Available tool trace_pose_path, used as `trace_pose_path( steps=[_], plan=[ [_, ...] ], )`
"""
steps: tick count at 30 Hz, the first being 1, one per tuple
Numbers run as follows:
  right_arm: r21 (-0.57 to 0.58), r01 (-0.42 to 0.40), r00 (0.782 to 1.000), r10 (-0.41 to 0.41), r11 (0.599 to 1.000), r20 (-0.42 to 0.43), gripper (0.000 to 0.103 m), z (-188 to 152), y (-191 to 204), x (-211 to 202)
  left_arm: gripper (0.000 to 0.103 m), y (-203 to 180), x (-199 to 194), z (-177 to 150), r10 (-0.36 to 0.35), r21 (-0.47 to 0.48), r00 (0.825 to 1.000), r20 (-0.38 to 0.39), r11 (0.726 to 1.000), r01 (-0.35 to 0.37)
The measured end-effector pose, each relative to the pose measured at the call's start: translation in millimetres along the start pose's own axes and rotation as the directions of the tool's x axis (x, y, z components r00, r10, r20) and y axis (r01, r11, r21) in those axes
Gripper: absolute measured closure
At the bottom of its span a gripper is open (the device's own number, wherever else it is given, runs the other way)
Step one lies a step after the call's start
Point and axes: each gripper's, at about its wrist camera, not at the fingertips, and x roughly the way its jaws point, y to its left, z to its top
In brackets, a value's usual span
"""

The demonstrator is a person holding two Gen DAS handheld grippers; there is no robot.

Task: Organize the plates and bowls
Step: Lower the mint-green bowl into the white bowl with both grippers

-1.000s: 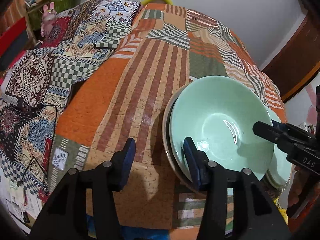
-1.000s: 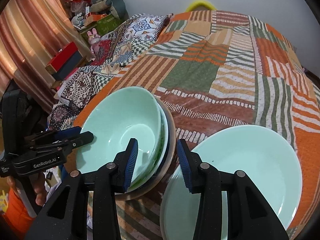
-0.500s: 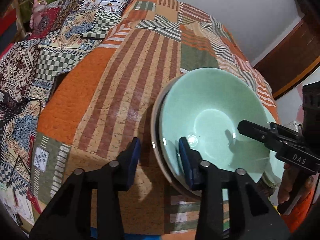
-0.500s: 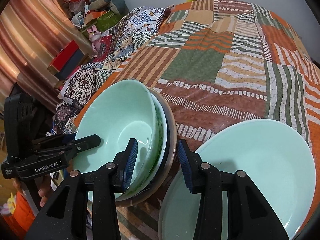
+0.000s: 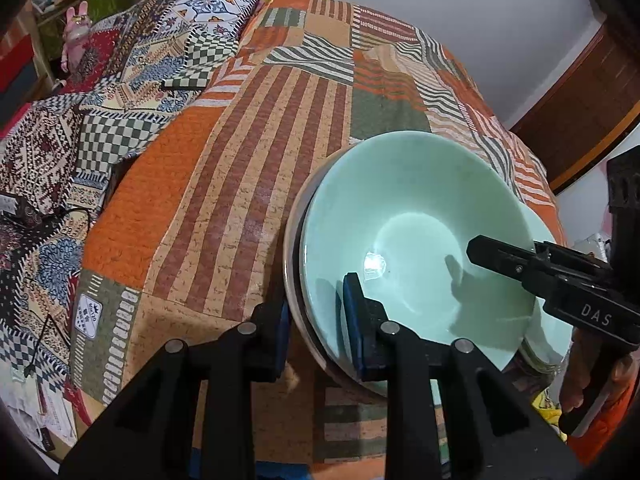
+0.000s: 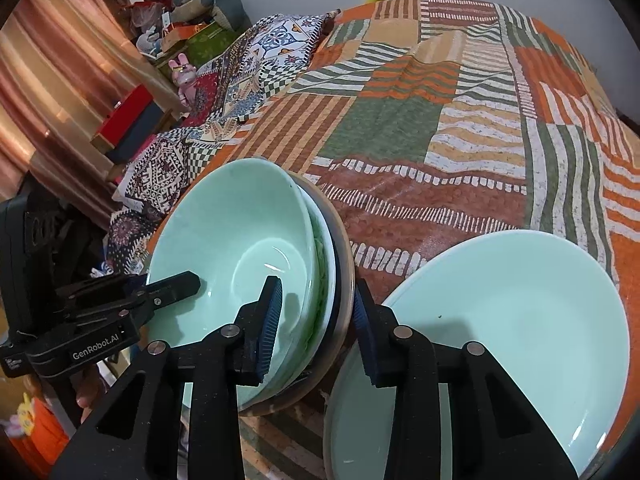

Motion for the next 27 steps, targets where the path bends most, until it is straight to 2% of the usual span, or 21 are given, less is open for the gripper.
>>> trace_pose_path(
  steps=[4, 7, 15, 27],
  plan=[
    [0.023, -0.014, 1.0, 0.014, 1.0, -0.002, 0.071, 1.3, -1.9, -1.5, 0.079, -0.1, -8.0, 1.6, -0.006, -0.013, 1.0, 0.022, 1.0, 0.006],
    [0.023, -0.015, 1.0, 0.015, 1.0, 0.006, 0.071, 0.9, 0.4, -4.7, 0.079, -5.3, -16.7, 3.4, 0.017, 0.009, 0.999, 0.051, 1.0, -0.018],
    [0.016, -0.031, 0.996, 0.029, 0.999, 0.079, 0.071, 6.6, 8.3, -31.9, 0.079, -11.2, -43.0, 11.7, 0.006, 0.008, 0.993, 0.114, 1.0, -0.007],
    [0.024, -0.001, 0.981, -0.003, 1.0, 0.192, 0.071, 4.5, -0.7, -86.1, 0.079, -56.6, -79.8, 18.4, -0.03, 0.101, 0.983, 0.182, 0.995, 0.012]
  ],
)
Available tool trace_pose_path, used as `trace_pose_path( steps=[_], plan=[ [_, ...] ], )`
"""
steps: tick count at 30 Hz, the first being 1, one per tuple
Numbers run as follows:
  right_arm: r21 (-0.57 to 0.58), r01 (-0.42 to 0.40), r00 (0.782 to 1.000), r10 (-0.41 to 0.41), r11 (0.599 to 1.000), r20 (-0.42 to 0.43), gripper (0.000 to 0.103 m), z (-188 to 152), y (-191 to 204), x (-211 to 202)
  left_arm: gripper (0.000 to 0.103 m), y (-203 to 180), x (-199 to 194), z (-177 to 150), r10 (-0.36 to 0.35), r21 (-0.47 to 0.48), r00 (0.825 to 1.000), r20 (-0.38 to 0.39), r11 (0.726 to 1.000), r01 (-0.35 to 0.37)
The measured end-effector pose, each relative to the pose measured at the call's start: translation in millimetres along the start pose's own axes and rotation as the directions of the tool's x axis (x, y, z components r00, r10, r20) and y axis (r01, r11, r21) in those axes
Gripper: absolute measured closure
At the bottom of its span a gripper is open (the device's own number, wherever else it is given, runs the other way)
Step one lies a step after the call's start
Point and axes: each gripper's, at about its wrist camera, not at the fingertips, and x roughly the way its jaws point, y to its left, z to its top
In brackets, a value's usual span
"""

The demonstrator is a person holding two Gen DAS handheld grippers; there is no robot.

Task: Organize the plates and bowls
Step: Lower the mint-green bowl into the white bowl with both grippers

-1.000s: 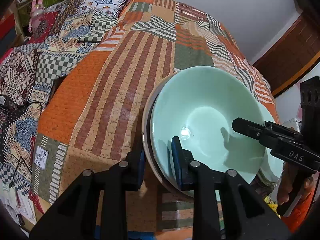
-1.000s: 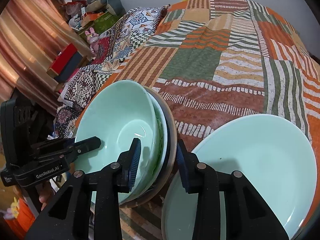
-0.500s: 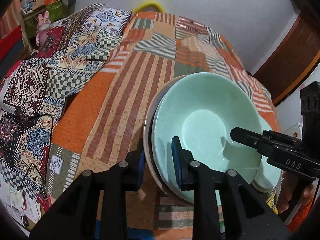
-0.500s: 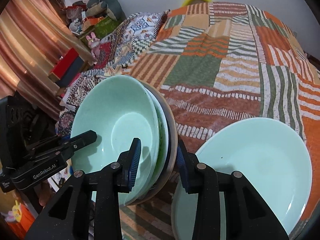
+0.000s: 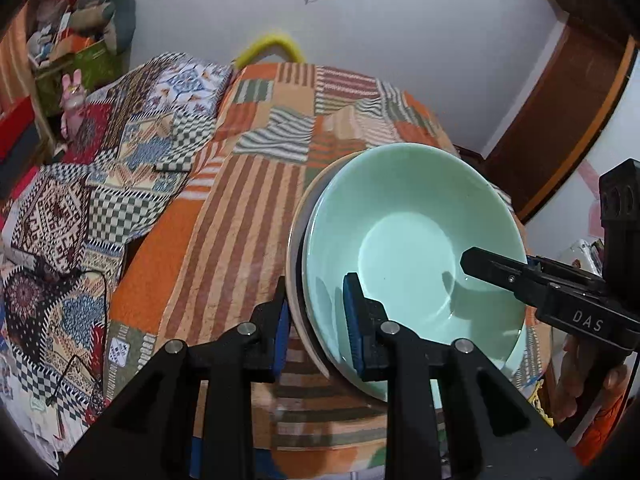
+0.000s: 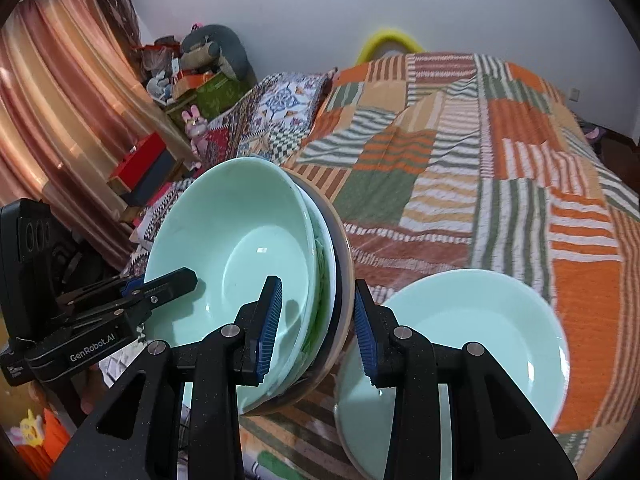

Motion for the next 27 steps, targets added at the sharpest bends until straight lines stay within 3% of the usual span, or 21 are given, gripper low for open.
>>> trace_pose_path(
  steps=[12, 27],
  plan=[
    [0.051, 0.06, 0.996, -0.063, 0.997, 0.069, 0.071, -16.1, -30.4, -47.8, 0.079, -60.9, -5.5, 1.6, -0.055, 0.099, 0.998, -0.006, 0.994, 0.055],
    [0.153, 0.119, 0.99, -0.129, 0.981, 0.053, 0.071, -54.6, -76.5, -76.6, 0.079, -121.1, 20.8, -15.1, -0.08, 0.202, 0.991, -0.105, 0.974, 0.1]
  ],
)
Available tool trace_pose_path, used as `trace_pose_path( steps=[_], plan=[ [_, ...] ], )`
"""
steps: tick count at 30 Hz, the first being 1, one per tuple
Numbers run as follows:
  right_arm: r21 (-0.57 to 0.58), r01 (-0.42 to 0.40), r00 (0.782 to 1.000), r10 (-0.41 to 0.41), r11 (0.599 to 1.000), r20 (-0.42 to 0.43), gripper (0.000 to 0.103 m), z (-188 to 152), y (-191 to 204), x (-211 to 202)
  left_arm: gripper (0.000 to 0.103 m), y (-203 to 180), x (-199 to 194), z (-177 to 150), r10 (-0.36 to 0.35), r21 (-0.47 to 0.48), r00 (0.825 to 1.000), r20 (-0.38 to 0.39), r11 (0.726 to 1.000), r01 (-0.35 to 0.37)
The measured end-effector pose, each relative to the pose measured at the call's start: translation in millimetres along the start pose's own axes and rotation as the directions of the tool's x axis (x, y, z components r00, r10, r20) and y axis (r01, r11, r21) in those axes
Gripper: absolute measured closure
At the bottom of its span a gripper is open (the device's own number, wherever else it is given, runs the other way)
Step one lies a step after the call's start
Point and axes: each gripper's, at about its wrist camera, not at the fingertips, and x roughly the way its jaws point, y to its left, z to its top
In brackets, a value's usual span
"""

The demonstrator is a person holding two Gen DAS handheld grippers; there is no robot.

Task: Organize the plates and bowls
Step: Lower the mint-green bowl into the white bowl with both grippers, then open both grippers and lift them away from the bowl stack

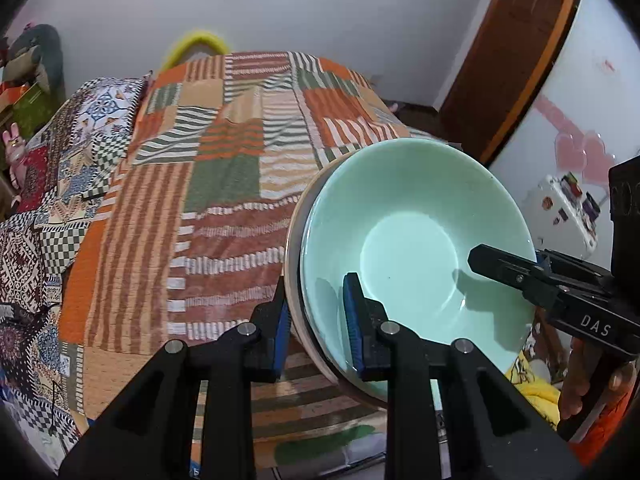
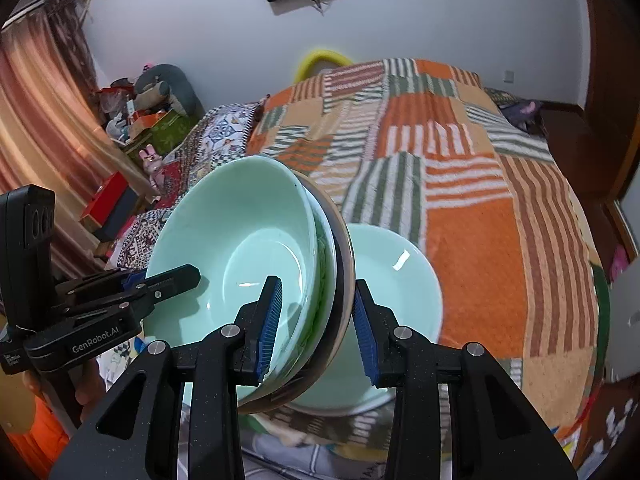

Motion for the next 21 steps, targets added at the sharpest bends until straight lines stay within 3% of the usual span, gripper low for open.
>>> trace_pose_path(
  steps=[12, 21],
  plan=[
    [0.071, 0.022, 0.999, -0.018, 0.997, -0.052, 0.071, -14.1, -28.1, 12.0, 0.079, -15.9, 41.5, -2.9, -0.004, 0.026, 0.995, -0.097, 1.0, 0.007],
    [0.087, 0.023, 0.997, -0.017, 0.996, -0.07, 0.07, -12.9, -33.5, 24.4, 0.078, -10.9, 61.1, -2.2, -0.009, 0.015, 0.992, -0.126, 1.0, 0.011]
  ],
)
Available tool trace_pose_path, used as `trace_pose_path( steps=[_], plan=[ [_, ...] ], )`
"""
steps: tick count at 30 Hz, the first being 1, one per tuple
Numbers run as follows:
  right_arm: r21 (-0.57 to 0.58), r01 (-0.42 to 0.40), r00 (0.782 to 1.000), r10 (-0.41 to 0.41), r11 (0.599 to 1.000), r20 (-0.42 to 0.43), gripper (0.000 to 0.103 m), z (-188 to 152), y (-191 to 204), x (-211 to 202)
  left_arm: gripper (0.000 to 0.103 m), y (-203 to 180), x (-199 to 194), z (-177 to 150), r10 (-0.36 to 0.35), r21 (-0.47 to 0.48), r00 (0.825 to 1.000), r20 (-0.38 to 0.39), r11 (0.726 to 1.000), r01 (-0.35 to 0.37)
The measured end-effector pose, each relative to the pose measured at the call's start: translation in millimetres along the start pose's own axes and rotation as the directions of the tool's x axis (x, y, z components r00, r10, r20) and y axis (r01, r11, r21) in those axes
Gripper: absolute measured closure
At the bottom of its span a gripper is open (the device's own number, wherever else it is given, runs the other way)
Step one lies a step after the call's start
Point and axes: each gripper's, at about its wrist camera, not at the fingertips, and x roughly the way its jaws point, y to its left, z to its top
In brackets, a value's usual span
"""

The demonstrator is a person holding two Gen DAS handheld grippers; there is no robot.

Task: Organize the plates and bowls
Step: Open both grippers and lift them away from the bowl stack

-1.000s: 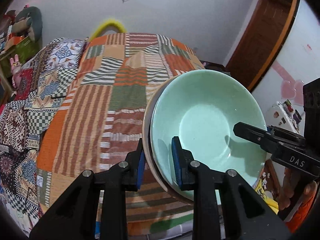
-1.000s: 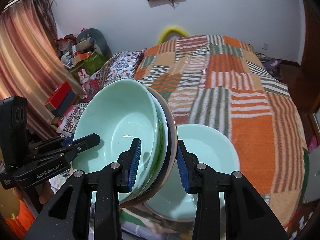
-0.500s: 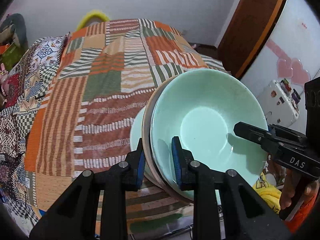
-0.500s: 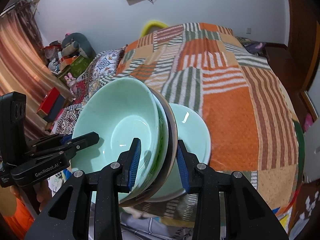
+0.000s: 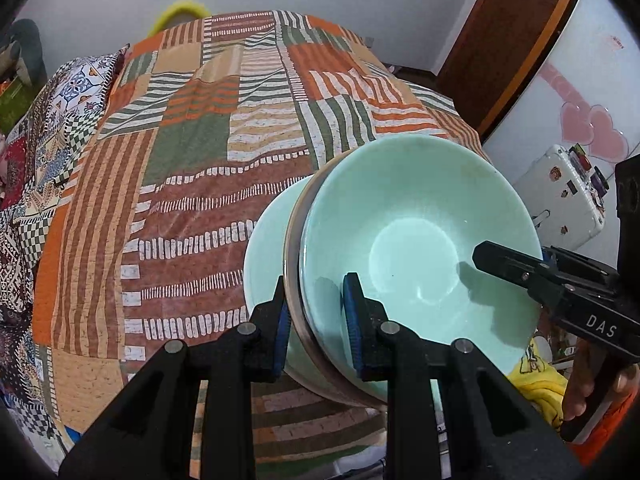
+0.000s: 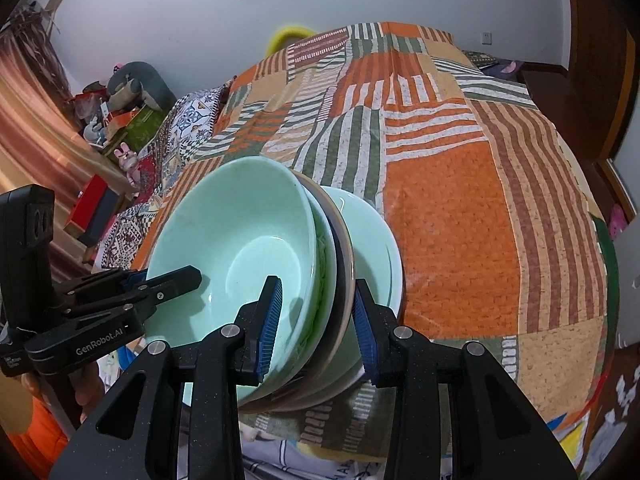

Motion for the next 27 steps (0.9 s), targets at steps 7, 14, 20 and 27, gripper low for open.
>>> trace_pose_path(
  steps=[7, 14, 20, 27],
  plan=[
    [-0.005, -0.005, 1.0, 0.005, 1.0, 0.006, 0.064, -1.5, 1.7, 6.5, 0.078, 8.2, 7.8, 2.1, -0.031, -0.029, 0.999, -0.015, 0.999, 0.031],
    [-0.013, -0.02, 1.0, 0.02, 1.0, 0.004, 0.061, -1.6, 2.0, 6.3, 0.078, 8.7, 8.9, 2.8, -0.028, -0.034, 1.0, -0.005, 0.999, 0.027],
    [-0.037, 0.009, 0.999, -0.008, 0.999, 0.043, 0.061, 0.3, 7.4, -10.3, 0.076, 2.9, -23.2, 8.5, 0.015, 0.0, 0.995, 0.095, 1.0, -0.015],
    [-0.11, 0.048, 0.98, -0.025, 0.993, 0.197, 0.052, 7.5, 29.2, -64.8, 0.075, -15.2, -80.7, 13.6, 0.004, 0.037, 0.972, 0.235, 0.999, -0.013]
  ],
)
